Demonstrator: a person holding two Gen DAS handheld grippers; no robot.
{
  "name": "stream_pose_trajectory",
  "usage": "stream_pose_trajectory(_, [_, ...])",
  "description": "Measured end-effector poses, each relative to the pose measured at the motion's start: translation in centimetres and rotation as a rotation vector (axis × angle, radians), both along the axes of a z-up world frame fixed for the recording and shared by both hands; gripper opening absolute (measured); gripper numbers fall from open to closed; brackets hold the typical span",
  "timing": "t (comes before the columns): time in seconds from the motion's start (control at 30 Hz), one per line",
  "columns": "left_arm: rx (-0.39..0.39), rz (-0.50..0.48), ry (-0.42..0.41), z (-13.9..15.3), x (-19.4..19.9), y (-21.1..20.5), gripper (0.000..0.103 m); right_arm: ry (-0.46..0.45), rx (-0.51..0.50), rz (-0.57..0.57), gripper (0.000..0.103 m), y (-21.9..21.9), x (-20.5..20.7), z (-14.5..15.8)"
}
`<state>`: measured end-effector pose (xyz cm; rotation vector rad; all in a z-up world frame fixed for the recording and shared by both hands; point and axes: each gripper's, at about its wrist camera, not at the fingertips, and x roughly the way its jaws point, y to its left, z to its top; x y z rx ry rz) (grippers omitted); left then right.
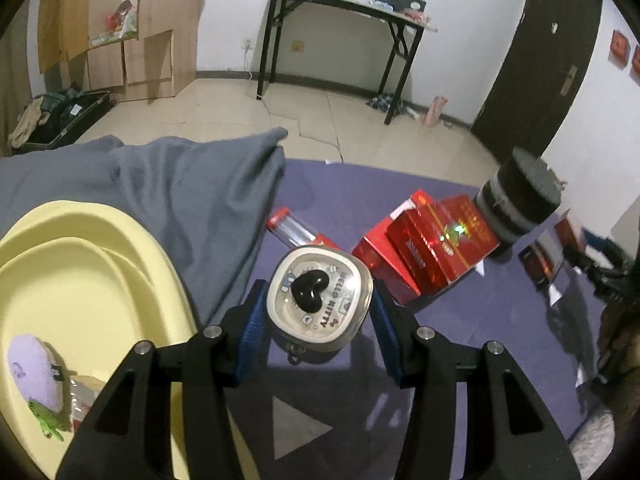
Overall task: Organize rigid objects
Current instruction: 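Lower the tin into the yellow tray with left tool while right tool releases its pack, then grasp the red Diamond box with left tool while right tool grasps the Huang Shan pack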
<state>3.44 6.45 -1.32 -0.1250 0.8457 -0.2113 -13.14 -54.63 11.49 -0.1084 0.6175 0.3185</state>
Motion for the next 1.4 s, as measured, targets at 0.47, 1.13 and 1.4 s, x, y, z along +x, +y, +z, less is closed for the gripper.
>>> stream_pose_trajectory(0.47, [0.038, 0.499, -0.126, 6.4, -6.4, 12.9, 0.052, -0.229, -0.177, 0.342, 0.089, 10.0, -7.7, 8.5])
stream_pose_trajectory(1.13, [-0.069, 0.706, 0.186, -1.5, -5.5, 21.6, 0.066, 0.056, -0.411, 1.072, 0.089, 41.5, -9.0, -0.8])
stream_pose_trajectory(1.4, [-0.064, 0.657, 0.035, 3.3, -6.9, 19.6, 0.103, 0.001, -0.366, 1.019, 0.102, 37.6, -9.4, 2.2])
